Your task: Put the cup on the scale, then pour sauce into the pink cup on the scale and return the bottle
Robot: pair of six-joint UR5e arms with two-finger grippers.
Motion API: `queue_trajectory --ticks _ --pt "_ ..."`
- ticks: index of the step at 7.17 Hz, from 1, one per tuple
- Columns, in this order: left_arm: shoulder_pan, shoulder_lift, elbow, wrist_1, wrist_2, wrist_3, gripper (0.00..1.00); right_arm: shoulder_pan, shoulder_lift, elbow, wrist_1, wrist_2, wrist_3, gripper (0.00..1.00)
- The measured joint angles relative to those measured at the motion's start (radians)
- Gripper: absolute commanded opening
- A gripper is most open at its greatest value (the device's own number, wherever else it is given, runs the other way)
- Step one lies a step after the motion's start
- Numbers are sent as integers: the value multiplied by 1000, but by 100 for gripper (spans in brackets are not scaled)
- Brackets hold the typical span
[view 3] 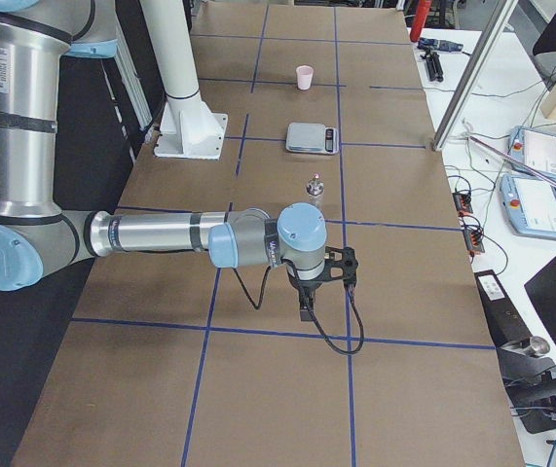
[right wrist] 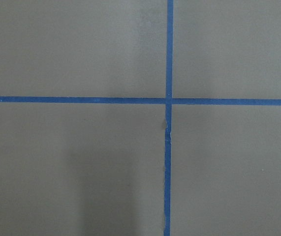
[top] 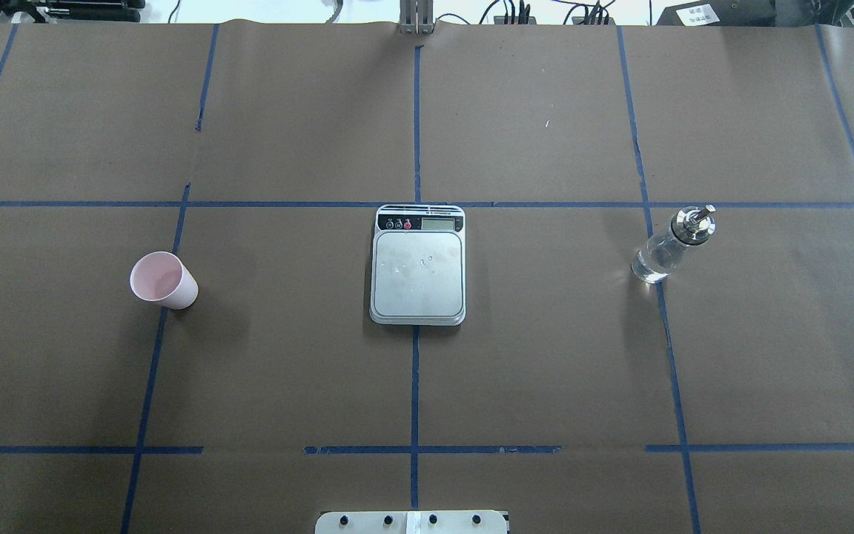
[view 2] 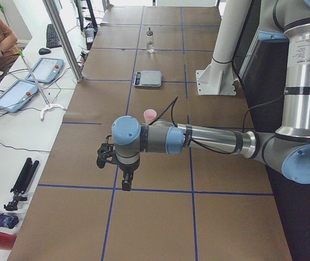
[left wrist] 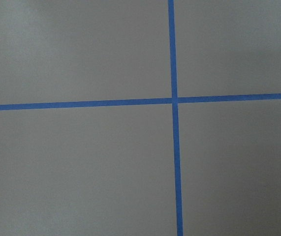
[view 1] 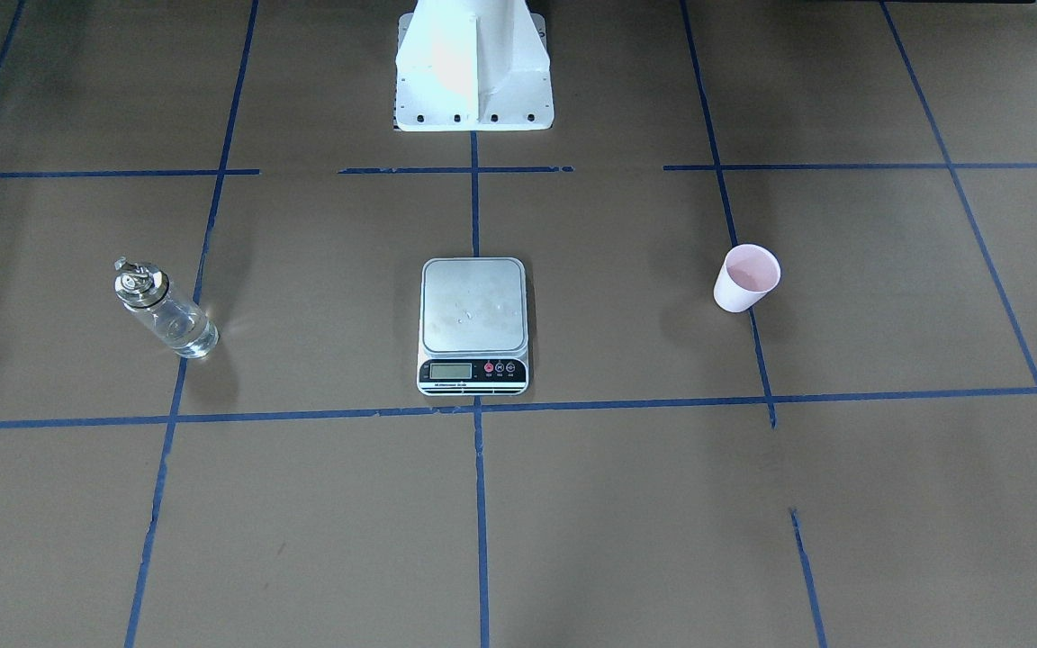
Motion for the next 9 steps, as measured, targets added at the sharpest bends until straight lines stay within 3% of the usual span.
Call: queue_trajectory --ticks 3,9 --pt "10 -9 -128 -11 2 4 100 0 3 9 1 11 1 100" --pt "172 -84 -227 -47 -78 -55 100 -15 4 9 1 10 4 100"
